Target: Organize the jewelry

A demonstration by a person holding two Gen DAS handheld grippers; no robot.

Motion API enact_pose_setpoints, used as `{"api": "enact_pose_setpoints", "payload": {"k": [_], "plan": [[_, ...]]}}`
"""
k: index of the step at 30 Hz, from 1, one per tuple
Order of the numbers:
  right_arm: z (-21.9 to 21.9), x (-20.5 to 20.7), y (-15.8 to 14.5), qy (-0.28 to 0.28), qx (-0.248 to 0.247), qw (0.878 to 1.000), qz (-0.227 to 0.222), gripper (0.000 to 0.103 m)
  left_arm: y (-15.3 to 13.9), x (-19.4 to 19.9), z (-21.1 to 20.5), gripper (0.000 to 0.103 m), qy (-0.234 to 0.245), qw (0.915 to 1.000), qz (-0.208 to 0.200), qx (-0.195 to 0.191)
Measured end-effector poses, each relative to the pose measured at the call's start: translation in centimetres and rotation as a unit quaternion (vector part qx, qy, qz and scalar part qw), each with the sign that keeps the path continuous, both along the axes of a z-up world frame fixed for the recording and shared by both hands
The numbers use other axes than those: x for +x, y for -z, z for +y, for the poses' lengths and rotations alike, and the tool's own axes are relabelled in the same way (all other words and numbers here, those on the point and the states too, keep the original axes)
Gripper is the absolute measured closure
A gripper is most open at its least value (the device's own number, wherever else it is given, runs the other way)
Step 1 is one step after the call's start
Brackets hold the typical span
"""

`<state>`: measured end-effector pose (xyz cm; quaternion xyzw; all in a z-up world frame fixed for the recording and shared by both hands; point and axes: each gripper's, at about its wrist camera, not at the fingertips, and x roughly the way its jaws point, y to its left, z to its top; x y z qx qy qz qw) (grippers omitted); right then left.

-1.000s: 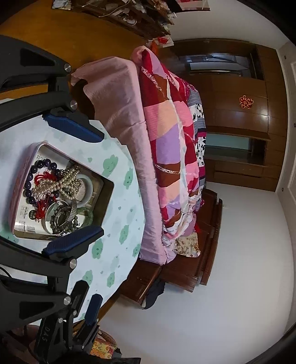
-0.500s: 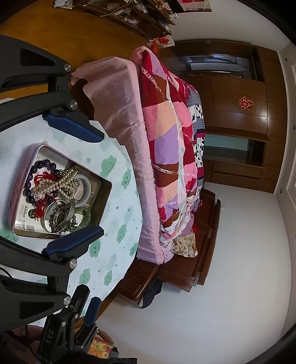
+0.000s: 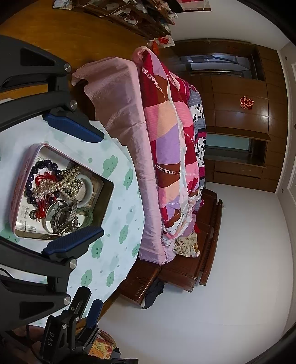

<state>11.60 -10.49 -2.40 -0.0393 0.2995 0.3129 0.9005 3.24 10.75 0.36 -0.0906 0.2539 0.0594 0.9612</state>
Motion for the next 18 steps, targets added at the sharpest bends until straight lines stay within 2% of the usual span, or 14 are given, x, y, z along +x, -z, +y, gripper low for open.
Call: {"api": "enact_pose_setpoints", "payload": {"k": [18], "plan": [[-0.11,0.05,0.03,0.002,0.001,1.000,0.000,0.025,0.65,0.28,0.15,0.027,-0.002,0.9999,0.009,0.004]]}}
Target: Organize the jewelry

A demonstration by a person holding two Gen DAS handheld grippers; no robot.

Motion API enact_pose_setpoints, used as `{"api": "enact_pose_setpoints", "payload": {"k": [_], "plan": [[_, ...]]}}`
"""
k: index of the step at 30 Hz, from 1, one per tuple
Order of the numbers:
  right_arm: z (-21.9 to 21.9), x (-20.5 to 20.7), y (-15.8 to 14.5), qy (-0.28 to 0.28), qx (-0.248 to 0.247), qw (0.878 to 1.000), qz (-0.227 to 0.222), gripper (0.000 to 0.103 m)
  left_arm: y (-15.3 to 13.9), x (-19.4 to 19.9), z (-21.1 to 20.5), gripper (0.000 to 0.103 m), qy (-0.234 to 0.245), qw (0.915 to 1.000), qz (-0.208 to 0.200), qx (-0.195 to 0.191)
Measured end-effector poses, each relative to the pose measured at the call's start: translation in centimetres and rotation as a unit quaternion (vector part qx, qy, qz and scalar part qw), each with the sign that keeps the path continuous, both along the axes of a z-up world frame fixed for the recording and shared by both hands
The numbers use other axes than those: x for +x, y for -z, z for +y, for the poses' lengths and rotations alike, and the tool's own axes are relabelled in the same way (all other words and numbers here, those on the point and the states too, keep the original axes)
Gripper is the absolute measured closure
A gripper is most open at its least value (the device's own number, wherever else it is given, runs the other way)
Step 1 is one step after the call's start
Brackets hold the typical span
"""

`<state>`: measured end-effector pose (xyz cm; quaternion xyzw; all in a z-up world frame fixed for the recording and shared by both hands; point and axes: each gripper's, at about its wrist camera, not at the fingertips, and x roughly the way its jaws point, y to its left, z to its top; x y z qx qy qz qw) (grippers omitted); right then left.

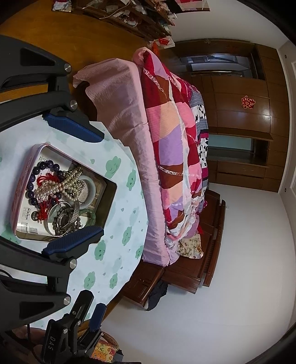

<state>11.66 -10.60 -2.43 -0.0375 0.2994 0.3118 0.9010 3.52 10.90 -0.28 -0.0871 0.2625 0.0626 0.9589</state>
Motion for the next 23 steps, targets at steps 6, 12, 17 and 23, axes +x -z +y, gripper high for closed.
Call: {"api": "enact_pose_setpoints", "payload": {"k": [6,12,17,23], "plan": [[-0.11,0.03,0.01,0.001,0.000,1.000,0.001,0.025,0.05,-0.02,-0.01,0.027,0.002,1.0000,0.002,-0.002],[-0.19,0.12,0.03,0.001,0.000,1.000,0.002,0.025,0.25,0.36,0.07,0.027,0.003,0.9999,0.012,-0.010],[-0.24,0.16,0.32,0.000,-0.002,1.000,0.006,0.024,0.32,0.43,0.14,0.027,-0.007,0.9999,0.012,-0.004],[-0.03,0.14,0.92,0.000,-0.006,1.000,0.008,0.018,0.26,0.40,-0.09,0.027,-0.001,1.0000,0.007,0.001]]}}
